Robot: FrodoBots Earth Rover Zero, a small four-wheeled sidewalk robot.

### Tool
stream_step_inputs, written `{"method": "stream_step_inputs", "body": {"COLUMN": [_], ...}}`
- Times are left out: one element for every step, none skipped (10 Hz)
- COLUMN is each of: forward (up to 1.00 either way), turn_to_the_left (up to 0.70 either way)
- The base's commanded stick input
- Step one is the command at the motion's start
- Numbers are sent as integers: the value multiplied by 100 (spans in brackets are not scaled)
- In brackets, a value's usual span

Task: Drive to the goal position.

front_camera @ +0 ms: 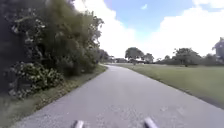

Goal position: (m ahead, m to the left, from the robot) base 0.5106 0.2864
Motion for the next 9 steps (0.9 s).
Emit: {"method": "stream_step_inputs", "body": {"forward": [70,70,70,70,70,70,70,70,70], "turn_to_the_left": [2,2,2,2,2,2,2,2,2]}}
